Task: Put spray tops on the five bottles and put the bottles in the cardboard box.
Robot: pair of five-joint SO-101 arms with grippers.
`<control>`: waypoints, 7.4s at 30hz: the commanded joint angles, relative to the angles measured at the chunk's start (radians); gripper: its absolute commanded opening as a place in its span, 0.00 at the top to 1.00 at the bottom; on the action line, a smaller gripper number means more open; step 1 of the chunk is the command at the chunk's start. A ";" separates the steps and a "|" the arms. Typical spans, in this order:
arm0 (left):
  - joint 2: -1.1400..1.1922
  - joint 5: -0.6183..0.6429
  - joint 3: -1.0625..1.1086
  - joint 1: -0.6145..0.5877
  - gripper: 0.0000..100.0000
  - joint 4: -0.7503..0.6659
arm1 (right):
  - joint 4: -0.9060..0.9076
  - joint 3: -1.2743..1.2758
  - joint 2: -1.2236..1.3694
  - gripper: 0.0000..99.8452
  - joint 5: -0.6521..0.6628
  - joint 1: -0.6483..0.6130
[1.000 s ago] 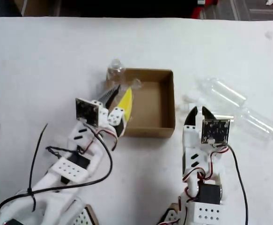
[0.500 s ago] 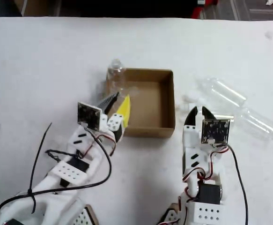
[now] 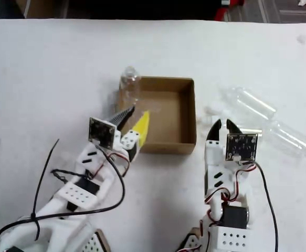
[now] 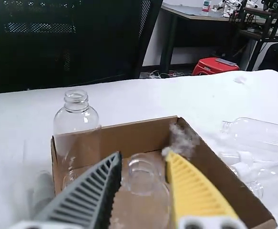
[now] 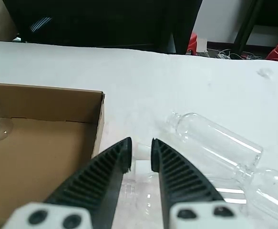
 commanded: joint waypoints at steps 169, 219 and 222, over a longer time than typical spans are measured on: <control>0.450 -0.166 -0.649 -0.363 0.98 0.842 | 0.966 -3.234 3.019 0.80 0.976 0.085; 0.450 -0.166 -0.652 -0.363 0.98 0.842 | 1.188 -3.343 2.695 0.98 0.878 0.027; 0.450 -0.166 -0.651 -0.363 0.98 0.842 | 1.190 -3.343 2.592 0.98 0.746 0.015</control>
